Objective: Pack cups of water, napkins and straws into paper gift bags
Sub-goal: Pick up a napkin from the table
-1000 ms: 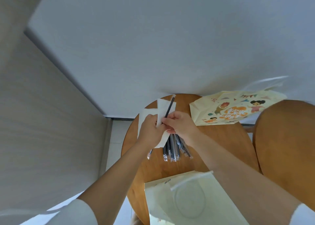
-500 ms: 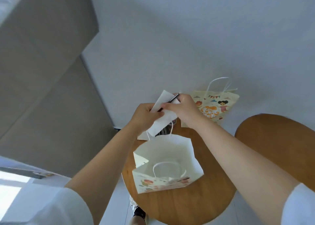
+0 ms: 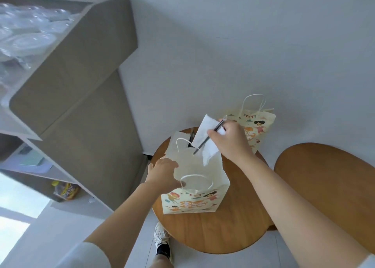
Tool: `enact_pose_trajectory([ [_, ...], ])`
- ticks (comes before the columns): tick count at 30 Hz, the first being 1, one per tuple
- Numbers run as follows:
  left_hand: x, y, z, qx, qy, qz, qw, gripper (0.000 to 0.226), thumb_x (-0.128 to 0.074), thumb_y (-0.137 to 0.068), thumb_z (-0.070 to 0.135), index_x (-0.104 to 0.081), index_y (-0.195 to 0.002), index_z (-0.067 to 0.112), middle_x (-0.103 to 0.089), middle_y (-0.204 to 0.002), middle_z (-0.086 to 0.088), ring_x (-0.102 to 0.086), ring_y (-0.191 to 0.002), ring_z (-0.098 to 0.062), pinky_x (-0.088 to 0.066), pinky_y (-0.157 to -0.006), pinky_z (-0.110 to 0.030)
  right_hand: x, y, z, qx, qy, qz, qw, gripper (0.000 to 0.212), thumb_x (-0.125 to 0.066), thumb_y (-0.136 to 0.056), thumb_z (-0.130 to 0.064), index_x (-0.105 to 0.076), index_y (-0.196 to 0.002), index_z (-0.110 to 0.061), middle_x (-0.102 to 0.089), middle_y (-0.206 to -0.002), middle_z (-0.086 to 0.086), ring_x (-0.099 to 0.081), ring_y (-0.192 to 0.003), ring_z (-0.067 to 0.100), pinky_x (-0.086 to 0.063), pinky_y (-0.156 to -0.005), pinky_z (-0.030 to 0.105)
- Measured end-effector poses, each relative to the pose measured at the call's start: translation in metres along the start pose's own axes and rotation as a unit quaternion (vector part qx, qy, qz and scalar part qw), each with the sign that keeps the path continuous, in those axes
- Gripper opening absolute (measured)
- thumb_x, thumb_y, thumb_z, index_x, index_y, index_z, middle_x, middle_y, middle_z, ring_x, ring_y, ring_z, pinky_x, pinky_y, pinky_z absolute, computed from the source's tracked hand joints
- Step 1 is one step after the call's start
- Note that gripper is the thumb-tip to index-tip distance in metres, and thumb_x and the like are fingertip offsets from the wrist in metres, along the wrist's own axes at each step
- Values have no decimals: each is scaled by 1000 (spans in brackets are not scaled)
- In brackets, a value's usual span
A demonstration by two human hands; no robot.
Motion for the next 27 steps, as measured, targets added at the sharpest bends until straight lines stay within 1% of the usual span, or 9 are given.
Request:
enact_pose_trajectory([
  [2,-3,6,-2,3,-8,-4,1000,79,-65,-75,63,-39,-140,26,-33,-148,4,-19,-141,-19,-5,-117,-55,-14,10,4,-25,-7,-33,999,43,-63,-82,-7,-34,-52,-17,-37,-48,-4,-32,-42,7,-27,-39,14],
  [4,-4,11,-4,12,-23,-2,1000,89,-62,-73,69,-33,-144,26,-27,-152,2,-15,-143,-20,-3,-116,-57,-29,18,6,-47,-14,-64,997,41,-62,-83,-6,-36,-54,-18,-39,-51,-5,-35,-44,6,-28,-38,11],
  [7,-6,13,-9,27,-20,-4,999,102,-62,-70,72,-20,-149,24,-16,-157,0,-10,-145,-23,-8,-115,-58,-42,24,2,-63,-33,-73,995,36,-58,-80,-3,-36,-54,-15,-42,-52,-3,-38,-45,11,-27,-40,15],
  [10,-7,14,-14,35,0,2,999,113,-65,-63,74,-10,-150,26,-9,-158,0,-9,-145,-24,-17,-113,-58,-45,28,-13,-26,-38,-80,996,18,-56,-79,-3,-47,-64,-6,-43,-52,1,-38,-42,8,-28,-41,20],
  [12,-7,13,-15,39,-5,-8,999,117,-66,-63,74,-3,-151,29,-2,-159,-1,-5,-146,-26,-17,-113,-58,-35,30,-27,29,-42,-31,998,15,-56,-80,-2,-49,-68,2,-43,-52,6,-35,-40,9,-25,-40,18],
  [15,-5,12,-12,37,-36,-28,998,117,-64,-64,76,4,-150,34,6,-160,-4,2,-146,-29,-14,-113,-61,-13,28,-38,71,-73,42,994,26,-56,-78,0,-38,-60,-5,-38,-49,4,-35,-39,9,-23,-38,13],
  [17,-5,10,-10,37,-64,-40,996,116,-61,-64,79,3,-150,35,9,-159,-7,4,-146,-31,-12,-112,-62,-3,25,-38,83,-52,62,993,23,-54,-73,-9,-37,-58,-4,-37,-49,3,-32,-39,9,-22,-37,15],
  [23,-6,-1,-9,45,-93,-54,993,124,-57,-58,86,4,-151,29,12,-158,-11,7,-146,-33,-10,-114,-60,9,29,-20,64,-20,112,991,24,-49,-67,-14,-37,-57,3,-38,-48,15,-30,-45,19,-23,-42,23],
  [27,-8,-8,-12,56,-101,-54,992,129,-54,-57,87,7,-151,24,13,-158,-11,8,-145,-34,-8,-114,-59,25,28,-8,25,-55,174,983,17,-47,-66,-14,-44,-59,1,-39,-47,4,-37,-43,15,-25,-39,13],
])
Point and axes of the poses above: each hand's wrist, its own y-axis away from the middle knuckle, its own x-axis out of the back of the hand, z = x × y, the point moved 5 cm from there along -y, towards the middle knuckle
